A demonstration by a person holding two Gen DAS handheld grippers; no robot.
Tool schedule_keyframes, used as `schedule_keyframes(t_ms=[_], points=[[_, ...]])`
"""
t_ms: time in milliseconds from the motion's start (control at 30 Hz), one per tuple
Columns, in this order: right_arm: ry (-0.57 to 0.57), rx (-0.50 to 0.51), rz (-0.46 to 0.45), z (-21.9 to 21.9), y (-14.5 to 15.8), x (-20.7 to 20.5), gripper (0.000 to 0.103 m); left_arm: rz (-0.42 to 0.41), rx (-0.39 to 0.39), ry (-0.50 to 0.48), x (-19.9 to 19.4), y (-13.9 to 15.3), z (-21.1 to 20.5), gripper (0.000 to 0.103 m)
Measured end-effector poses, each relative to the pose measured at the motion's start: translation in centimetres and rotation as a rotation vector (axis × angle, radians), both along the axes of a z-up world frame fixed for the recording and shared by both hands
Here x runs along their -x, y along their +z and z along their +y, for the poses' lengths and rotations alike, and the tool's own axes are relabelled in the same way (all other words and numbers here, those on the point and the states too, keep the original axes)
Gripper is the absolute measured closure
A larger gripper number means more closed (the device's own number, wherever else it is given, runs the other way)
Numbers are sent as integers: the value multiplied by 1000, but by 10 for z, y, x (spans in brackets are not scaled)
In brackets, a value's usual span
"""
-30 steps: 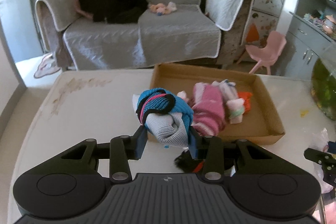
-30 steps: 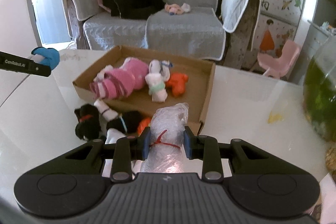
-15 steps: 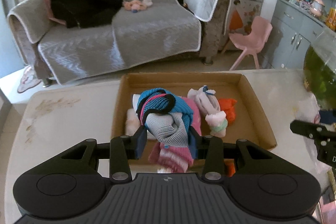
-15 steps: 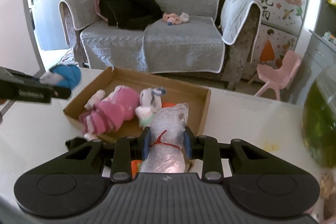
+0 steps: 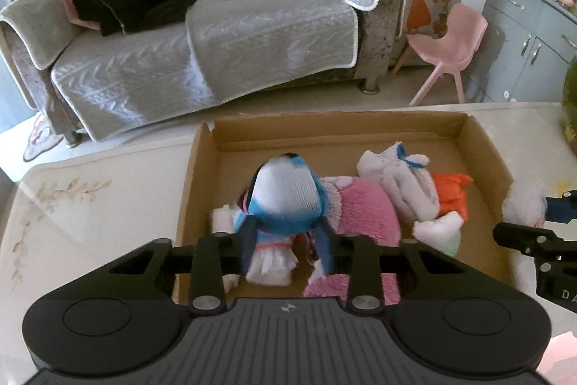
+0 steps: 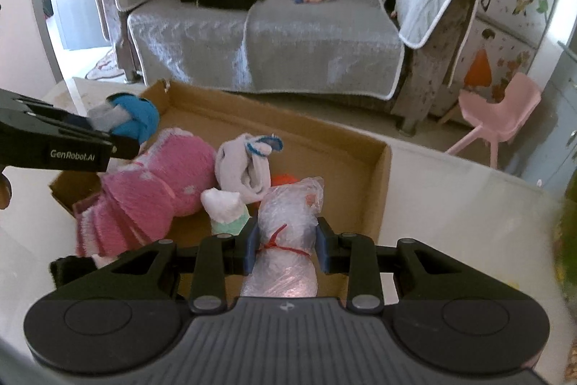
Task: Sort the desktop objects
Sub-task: 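Carry both held socks over the cardboard box and open both tools, then move both open tools back toward the sock pile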
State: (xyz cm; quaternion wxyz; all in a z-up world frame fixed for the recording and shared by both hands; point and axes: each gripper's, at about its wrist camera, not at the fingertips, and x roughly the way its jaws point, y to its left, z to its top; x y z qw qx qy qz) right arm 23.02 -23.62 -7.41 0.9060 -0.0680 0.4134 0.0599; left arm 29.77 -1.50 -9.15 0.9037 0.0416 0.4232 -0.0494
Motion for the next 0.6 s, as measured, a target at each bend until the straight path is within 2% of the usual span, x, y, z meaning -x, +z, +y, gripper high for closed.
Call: schedule_keyframes(t_ms=[133,233,267,300,333,367,467,600], points=[[4,14,30,5,-8,-6,73,0,8,6,-3,-5,2,68],[7,25,39,8,-10,-5,72,-7,1,0,-2,-9,4,58],[4,22,37,8,-9,-6,71,-4,-1,8,-3,-10,5,37],[1,16,33,7,-9,-6,58,-2,-10,24,-2,-10,6,27],[1,9,31,7,-9,-7,39,-19,-16,33,1,-9,6,18],[4,7,29,6,-8,-7,34,-42,-22,27,4,-6,6,19],[7,22,17,9,-3,-6,35,-51,-25,23,11,3,7,18],[4,12,-12,8,12,1,34,-67,11,34,33,20,20,17]])
